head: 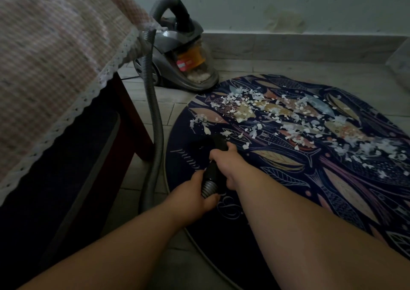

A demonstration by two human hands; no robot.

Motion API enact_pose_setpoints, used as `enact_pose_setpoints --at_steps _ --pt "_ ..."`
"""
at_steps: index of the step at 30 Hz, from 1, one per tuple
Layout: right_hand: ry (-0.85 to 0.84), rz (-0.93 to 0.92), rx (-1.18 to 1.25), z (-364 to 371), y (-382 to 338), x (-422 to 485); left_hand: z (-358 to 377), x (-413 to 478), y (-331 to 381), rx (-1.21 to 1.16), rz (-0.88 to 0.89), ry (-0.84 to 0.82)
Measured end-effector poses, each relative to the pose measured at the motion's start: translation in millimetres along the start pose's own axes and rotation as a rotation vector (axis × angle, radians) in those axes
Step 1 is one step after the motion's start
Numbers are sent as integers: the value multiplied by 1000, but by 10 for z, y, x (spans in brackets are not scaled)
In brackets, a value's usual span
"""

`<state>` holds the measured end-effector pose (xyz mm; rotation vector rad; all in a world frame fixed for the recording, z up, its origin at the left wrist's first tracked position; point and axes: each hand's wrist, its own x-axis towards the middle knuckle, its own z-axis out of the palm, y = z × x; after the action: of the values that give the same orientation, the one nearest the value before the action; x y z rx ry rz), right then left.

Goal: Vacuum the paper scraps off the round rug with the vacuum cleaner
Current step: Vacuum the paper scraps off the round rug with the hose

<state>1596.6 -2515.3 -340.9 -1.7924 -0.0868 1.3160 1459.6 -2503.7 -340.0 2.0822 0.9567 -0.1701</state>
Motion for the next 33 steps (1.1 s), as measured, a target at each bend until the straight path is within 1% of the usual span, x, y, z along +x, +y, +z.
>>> enact_pose_setpoints --at_steps 5,9,12,18,22,26,33 --pt "105 -20 -6 -103 21 -145 19 -98 79 -43 26 -62" --pt "157 -21 -6 -173 120 -220 68 -151 104 17 42 -84" --pt "141 -30 -4 -172 175 -253 101 -213 99 47 28 -65" --pt "11 -48 18 8 213 -277 0 -361 1 78 11 6" --pt "-5 -31 3 46 230 -289 12 -411 -27 84 3 -7" --pt "94 -21 -21 12 198 -305 21 -367 -15 26 7 -46" --pt "266 20 19 -407 224 -357 197 -209 266 39 113 -142"
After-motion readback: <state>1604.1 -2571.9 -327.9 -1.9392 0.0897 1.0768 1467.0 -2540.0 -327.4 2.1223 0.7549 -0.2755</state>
